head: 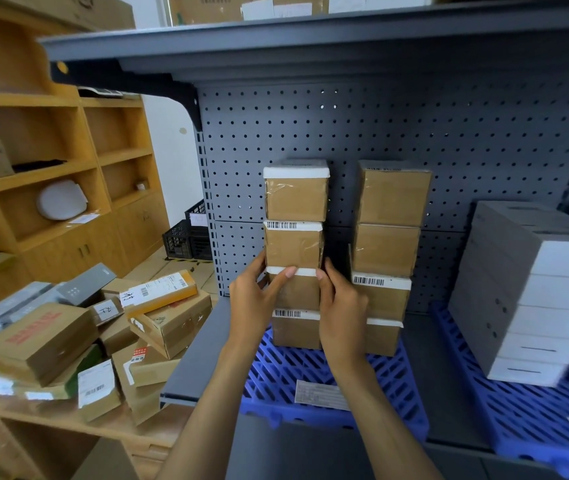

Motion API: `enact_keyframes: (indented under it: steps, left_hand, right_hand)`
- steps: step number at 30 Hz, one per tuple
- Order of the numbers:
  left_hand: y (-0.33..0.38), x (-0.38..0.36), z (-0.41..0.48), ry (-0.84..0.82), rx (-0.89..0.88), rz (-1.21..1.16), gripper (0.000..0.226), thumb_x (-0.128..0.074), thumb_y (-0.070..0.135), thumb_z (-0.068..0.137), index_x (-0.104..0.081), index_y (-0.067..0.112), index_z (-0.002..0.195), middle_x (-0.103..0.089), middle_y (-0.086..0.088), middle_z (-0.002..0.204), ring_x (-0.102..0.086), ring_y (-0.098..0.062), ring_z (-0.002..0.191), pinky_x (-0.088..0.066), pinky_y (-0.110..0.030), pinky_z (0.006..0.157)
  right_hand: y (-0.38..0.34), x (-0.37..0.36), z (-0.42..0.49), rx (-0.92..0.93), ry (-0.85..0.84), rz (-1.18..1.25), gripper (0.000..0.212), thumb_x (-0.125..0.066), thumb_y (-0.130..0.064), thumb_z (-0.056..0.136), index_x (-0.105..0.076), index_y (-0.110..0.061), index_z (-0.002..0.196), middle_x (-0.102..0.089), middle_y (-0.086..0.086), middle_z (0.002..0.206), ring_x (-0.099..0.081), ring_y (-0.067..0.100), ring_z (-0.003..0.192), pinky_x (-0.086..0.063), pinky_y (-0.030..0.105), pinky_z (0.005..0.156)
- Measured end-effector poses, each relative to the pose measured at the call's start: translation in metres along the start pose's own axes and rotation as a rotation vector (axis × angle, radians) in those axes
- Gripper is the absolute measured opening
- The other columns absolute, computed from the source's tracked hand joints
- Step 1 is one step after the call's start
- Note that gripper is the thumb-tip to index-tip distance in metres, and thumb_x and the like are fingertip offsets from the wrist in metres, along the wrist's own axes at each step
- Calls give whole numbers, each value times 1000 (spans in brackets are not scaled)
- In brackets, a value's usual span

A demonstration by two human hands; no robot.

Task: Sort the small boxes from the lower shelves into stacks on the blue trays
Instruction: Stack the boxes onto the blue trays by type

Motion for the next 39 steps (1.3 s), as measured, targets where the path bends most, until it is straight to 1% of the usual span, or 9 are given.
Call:
enact_keyframes:
  steps: [3,6,8,10,14,17,22,31,39]
  left_hand:
    - [4,5,4,-14,-14,-9,57,-75,42,90,-58,23,141,-70,16,125,-63,2,117,-57,-30,97]
    - [11,11,14,10,-25,-30,71,-74,47,90,-49,20,150,-62,10,141,-55,-1,131,-50,-26,106]
    - [20,16,22,57,-26,-50,75,-73,46,90,-45,16,152,-57,4,147,-52,-3,134,-47,-23,108]
    - [30,17,30,90,-29,-94,74,-71,45,90,-46,14,152,-56,2,148,-54,-4,133,-47,-22,108]
    - [44,17,40,134,-50,-129,64,-72,43,90,-56,11,144,-63,0,140,-59,-1,125,-50,-23,104]
    - [47,16,39,160,-40,-175,50,-74,30,91,-64,10,135,-70,1,129,-65,0,115,-54,-22,98]
    - [52,13,36,167,-63,-191,30,-74,13,92,-65,20,120,-69,24,99,-67,13,94,-52,-8,78]
    - [47,18,36,234,-62,-193,32,-78,17,89,-72,9,119,-74,12,103,-70,7,95,-53,-10,81]
    - [45,15,35,217,-64,-168,40,-78,21,89,-68,14,127,-69,20,109,-66,12,102,-53,-12,87]
  right_hand:
    - [-4,5,3,6,-7,5,40,-57,-31,103,-59,-15,140,-76,5,97,-62,5,75,-39,-4,67]
    - [-10,9,16,0,-15,63,48,-54,-38,104,-53,-17,147,-72,4,121,-67,10,103,-40,1,86]
    - [-18,10,25,-2,-15,133,52,-53,-39,104,-48,-17,150,-66,-1,132,-61,4,115,-41,4,92]
    - [-26,12,35,15,2,182,52,-53,-38,104,-47,-17,151,-64,-5,132,-58,-1,113,-41,3,92]
    - [-34,15,49,40,55,209,47,-54,-34,104,-53,-15,147,-72,7,125,-69,16,106,-51,18,91]
    - [-35,12,53,34,46,225,42,-56,-31,104,-56,-16,144,-74,2,119,-69,7,100,-50,9,85]
    - [-33,7,53,10,42,265,38,-60,-27,103,-61,-15,138,-68,-14,115,-63,-14,93,-45,2,80]
    - [-37,6,51,37,38,275,37,-61,-25,102,-61,-15,138,-71,-11,115,-70,1,92,-52,9,82]
    - [-31,7,50,17,26,258,40,-60,-27,102,-60,-16,140,-64,-17,118,-60,-19,96,-45,3,86]
Point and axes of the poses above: each hand's wrist, its own z-axis towards the middle knuckle, its own x-axis out of the back of the hand, y = z × x, the point moved 6 cm from there along z, towards the middle knuckle
